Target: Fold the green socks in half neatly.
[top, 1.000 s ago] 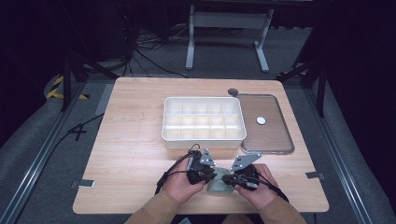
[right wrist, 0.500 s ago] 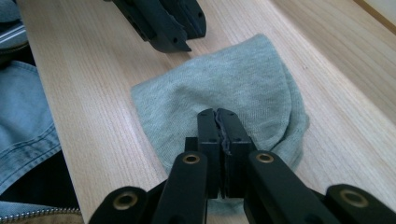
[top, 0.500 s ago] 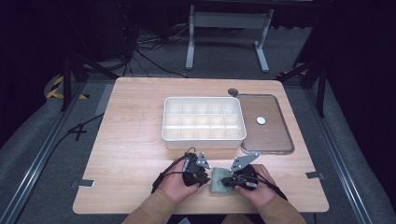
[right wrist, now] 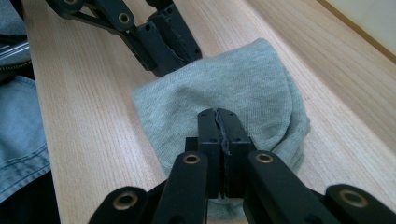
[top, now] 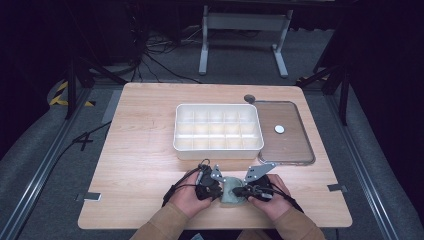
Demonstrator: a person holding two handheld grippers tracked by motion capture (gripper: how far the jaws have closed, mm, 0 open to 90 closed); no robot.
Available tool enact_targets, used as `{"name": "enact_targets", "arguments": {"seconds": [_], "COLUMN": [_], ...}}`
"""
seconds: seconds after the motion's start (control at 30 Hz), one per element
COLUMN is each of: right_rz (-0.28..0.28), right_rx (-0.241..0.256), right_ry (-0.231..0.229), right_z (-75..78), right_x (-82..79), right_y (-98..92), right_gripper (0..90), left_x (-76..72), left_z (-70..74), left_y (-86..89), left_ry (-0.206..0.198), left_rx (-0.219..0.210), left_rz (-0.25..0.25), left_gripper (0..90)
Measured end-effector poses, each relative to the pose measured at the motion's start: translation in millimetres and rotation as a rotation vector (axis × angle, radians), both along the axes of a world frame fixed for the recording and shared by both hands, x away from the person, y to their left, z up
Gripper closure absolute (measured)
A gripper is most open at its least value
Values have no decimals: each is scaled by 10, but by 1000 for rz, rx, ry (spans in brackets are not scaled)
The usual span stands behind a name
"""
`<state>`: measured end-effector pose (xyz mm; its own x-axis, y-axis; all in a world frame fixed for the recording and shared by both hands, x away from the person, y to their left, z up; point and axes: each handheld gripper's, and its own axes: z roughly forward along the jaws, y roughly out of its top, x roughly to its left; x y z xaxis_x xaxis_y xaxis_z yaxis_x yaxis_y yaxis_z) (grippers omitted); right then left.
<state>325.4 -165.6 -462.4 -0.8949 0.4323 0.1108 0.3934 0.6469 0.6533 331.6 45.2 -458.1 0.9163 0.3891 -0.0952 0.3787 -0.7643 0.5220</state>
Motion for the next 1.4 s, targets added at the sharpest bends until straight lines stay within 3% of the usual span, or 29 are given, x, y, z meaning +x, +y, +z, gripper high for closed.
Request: {"name": "enact_targets", "arguments": {"seconds": [0.1,0.23,0.3,0.4,0.47,0.5,0.63,0.73,0.83,0.97,1.1,1.17,1.27,1.4], "right_rz": [1,9,9,18,18,14,16,12,5,-18,-66,-91,-59,-7], "right_rx": [1,4,2,-5,4,5,-4,6,8,42,14,-46,-55,-72], "right_ry": [-5,-22,-28,-39,-23,-20,-25,-21,-41,-47,-61,-57,-28,-32], "right_z": [-1,-4,-2,4,9,9,2,10,76,249,312,259,148,107], "right_x": [0,1,0,6,17,22,18,12,-7,-6,41,82,81,29], "right_y": [9,55,81,95,79,74,94,87,44,-127,-294,-364,-289,-141], "right_gripper": [892,889,890,889,887,887,888,831,785,810,849,863,872,874], "left_x": [6,-11,-14,-42,-52,-43,-47,-34,-14,1,12,22,25,15], "left_z": [4,23,50,70,78,80,83,84,83,69,64,65,62,88], "left_y": [5,-17,-27,-40,-42,-45,-57,-18,11,-12,-15,-15,-27,-38], "left_ry": [-13,-44,-72,-101,-116,-122,-131,-110,-98,-96,-92,-95,-98,-120], "left_rx": [-14,-64,-35,-31,-51,-38,-12,-20,-37,-23,-30,-30,-33,-37], "left_rz": [-5,-38,-70,-94,-89,-104,-124,-100,-85,-90,-84,-84,-88,-104], "left_gripper": [788,779,774,749,713,706,698,686,682,694,698,697,694,680]}}
